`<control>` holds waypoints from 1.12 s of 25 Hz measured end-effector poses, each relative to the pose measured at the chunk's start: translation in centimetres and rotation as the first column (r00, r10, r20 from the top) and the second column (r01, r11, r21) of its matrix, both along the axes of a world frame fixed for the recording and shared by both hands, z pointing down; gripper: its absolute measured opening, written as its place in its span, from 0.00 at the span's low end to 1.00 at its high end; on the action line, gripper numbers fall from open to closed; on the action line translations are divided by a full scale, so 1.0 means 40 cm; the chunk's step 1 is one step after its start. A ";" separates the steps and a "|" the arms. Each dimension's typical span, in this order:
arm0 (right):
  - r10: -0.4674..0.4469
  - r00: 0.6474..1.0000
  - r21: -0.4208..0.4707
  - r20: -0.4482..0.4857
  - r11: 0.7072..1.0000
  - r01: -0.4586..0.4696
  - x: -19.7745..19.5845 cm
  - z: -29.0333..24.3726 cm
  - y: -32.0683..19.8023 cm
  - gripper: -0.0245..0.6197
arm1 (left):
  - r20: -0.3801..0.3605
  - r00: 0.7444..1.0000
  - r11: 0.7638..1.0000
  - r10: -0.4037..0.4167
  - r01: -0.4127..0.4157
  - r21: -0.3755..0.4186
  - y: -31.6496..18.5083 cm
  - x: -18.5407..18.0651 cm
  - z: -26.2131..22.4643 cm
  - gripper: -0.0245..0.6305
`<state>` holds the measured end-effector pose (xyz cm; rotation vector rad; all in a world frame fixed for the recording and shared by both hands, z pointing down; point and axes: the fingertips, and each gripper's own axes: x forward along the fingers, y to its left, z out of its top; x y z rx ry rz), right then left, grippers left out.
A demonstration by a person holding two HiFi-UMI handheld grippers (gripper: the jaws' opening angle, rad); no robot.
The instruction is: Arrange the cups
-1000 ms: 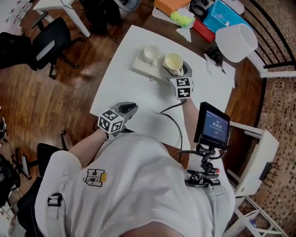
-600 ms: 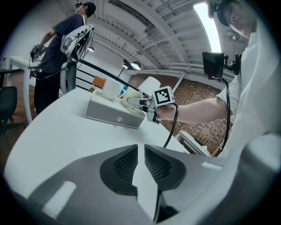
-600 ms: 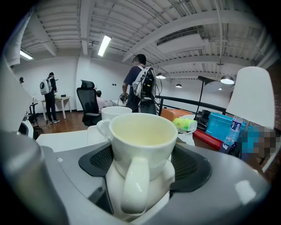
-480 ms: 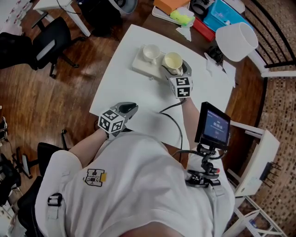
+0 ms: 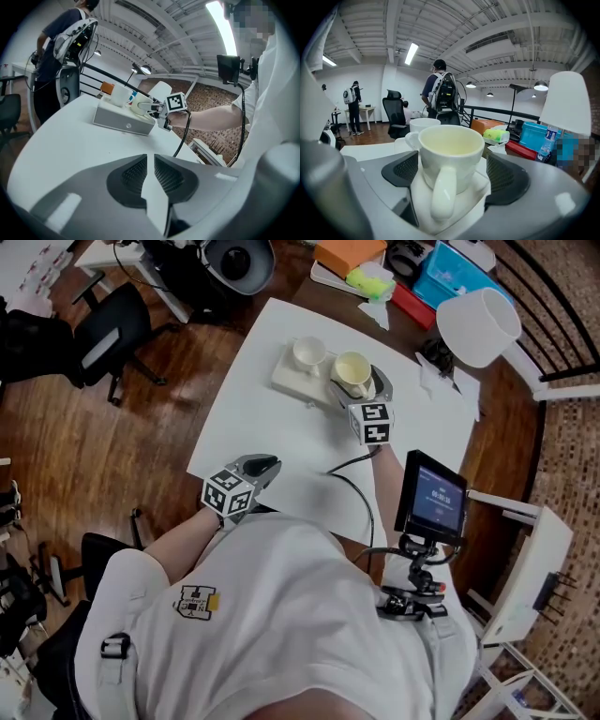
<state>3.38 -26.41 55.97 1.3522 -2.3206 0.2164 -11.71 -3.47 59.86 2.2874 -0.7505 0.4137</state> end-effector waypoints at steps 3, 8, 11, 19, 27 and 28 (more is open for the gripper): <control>0.006 1.000 0.013 -0.013 1.000 -0.006 0.002 -0.012 0.023 0.76 | 0.005 1.000 1.000 0.011 -0.010 -0.008 0.005 -0.009 0.007 0.11; 0.050 0.998 0.051 0.044 0.997 -0.052 0.036 -0.067 0.139 0.74 | -0.007 0.998 0.998 0.059 -0.060 -0.014 0.019 0.033 0.028 0.11; 0.061 0.995 0.030 0.083 0.998 -0.064 0.045 -0.079 0.292 0.63 | -0.014 0.994 0.994 0.109 -0.109 -0.014 0.045 0.074 0.030 0.11; 0.088 0.996 -0.160 -0.027 0.983 -0.091 0.113 0.113 0.647 0.32 | 0.043 0.965 0.966 0.259 -0.257 -0.040 0.104 0.199 0.096 0.11; 0.164 0.985 -0.303 -0.052 0.937 -0.172 0.181 0.243 0.832 0.05 | 0.077 0.958 0.958 0.278 -0.271 -0.090 0.157 0.297 0.126 0.04; 0.159 0.986 -0.312 -0.050 0.935 -0.167 0.190 0.249 0.843 0.05 | 0.081 0.958 0.959 0.275 -0.267 -0.091 0.162 0.309 0.127 0.04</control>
